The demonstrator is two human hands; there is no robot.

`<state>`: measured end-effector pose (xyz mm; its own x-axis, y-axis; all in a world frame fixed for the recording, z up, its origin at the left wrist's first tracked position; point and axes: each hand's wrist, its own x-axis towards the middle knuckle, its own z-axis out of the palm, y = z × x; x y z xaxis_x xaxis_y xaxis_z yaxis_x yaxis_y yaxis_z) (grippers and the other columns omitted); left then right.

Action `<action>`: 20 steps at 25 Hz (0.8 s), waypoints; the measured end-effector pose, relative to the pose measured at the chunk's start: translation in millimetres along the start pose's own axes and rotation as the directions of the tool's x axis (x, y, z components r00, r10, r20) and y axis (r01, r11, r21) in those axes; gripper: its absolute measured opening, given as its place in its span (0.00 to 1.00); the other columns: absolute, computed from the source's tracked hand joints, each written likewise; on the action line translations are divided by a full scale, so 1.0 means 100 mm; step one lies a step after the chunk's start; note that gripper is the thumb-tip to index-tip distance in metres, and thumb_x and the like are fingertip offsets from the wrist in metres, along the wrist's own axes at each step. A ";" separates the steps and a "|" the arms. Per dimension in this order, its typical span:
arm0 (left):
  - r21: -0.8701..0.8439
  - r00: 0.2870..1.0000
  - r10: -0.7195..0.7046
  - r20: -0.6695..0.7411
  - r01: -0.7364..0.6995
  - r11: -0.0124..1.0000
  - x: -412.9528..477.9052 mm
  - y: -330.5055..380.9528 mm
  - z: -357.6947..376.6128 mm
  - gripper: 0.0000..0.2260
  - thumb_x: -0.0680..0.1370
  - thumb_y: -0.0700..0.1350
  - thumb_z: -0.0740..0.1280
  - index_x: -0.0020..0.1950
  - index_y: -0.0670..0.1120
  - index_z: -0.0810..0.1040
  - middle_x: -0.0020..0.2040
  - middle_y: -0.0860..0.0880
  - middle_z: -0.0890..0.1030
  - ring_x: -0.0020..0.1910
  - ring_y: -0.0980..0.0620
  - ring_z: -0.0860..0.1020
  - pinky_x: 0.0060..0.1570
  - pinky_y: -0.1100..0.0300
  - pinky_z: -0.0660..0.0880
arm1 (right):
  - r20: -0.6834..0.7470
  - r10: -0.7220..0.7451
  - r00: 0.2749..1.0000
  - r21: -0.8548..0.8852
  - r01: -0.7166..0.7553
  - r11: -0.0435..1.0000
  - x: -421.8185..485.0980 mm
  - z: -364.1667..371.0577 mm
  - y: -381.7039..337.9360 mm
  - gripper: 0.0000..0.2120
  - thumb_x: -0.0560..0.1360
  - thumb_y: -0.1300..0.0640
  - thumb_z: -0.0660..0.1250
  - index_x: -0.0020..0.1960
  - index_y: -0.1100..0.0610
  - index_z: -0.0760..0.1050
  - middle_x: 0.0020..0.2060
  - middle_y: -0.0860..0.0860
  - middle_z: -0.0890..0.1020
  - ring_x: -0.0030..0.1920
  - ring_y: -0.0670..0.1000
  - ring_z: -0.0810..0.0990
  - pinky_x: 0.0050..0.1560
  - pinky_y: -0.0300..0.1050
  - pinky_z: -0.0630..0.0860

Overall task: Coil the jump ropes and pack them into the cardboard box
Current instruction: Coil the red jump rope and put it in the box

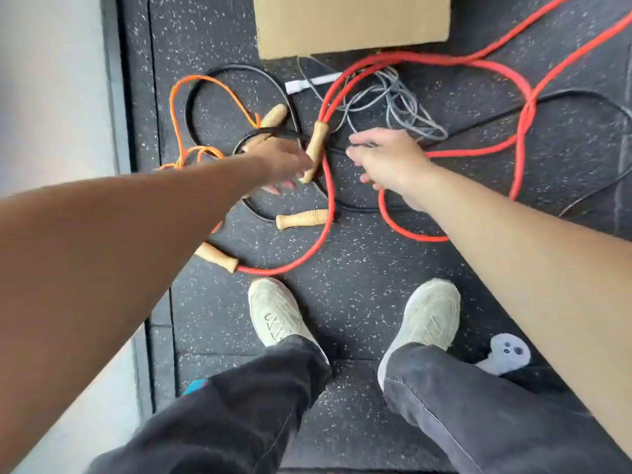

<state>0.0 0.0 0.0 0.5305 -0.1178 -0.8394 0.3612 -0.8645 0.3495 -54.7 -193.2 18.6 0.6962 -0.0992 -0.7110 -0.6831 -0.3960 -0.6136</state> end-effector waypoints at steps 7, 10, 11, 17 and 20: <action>0.285 0.989 0.022 -0.145 0.020 0.958 1.04 0.00 0.34 0.21 0.77 0.58 0.67 0.63 0.45 0.74 0.49 0.48 0.78 0.51 0.46 0.79 0.46 0.53 0.80 | 0.107 0.089 0.990 0.131 -0.103 0.986 0.92 0.56 0.20 0.22 0.81 0.54 0.60 0.75 0.46 0.67 0.53 0.50 0.82 0.52 0.53 0.83 0.55 0.50 0.80; 0.271 0.992 0.013 -0.129 0.022 0.962 1.00 0.09 0.34 0.20 0.77 0.55 0.68 0.60 0.42 0.75 0.48 0.46 0.80 0.49 0.46 0.80 0.41 0.53 0.82 | 0.146 0.089 0.985 0.251 -0.124 0.960 0.92 0.56 0.07 0.11 0.82 0.57 0.57 0.62 0.48 0.72 0.48 0.49 0.81 0.53 0.55 0.83 0.60 0.53 0.76; 0.211 0.995 -0.001 -0.104 0.023 0.977 0.93 0.12 0.29 0.19 0.76 0.54 0.69 0.60 0.43 0.74 0.51 0.46 0.80 0.50 0.47 0.80 0.45 0.52 0.83 | 0.144 0.082 0.986 0.297 -0.122 0.947 0.86 0.51 0.02 0.08 0.82 0.58 0.56 0.56 0.47 0.71 0.44 0.48 0.81 0.54 0.56 0.83 0.60 0.53 0.74; 0.036 0.987 0.120 -0.103 -0.117 0.992 -0.07 0.58 0.06 0.19 0.72 0.40 0.68 0.61 0.42 0.68 0.47 0.42 0.83 0.47 0.42 0.85 0.49 0.43 0.83 | -0.047 -0.063 0.997 0.239 0.073 0.968 0.25 0.24 -0.32 0.22 0.77 0.62 0.57 0.67 0.45 0.71 0.54 0.50 0.83 0.48 0.53 0.83 0.50 0.49 0.81; -0.035 0.964 0.229 -0.133 -0.235 0.971 -0.89 0.87 -0.23 0.16 0.72 0.31 0.64 0.58 0.42 0.71 0.45 0.41 0.77 0.41 0.42 0.81 0.47 0.41 0.83 | -0.342 -0.232 0.911 -0.012 0.243 0.970 -0.27 -0.13 -0.62 0.16 0.73 0.58 0.69 0.59 0.50 0.73 0.53 0.51 0.83 0.54 0.55 0.80 0.49 0.46 0.76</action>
<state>1.7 -53.3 114.8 0.6961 -0.2462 -0.6744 0.2533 -0.7947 0.5516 -28.3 -178.0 79.8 0.8680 -0.3102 -0.3878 -0.4910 -0.4191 -0.7638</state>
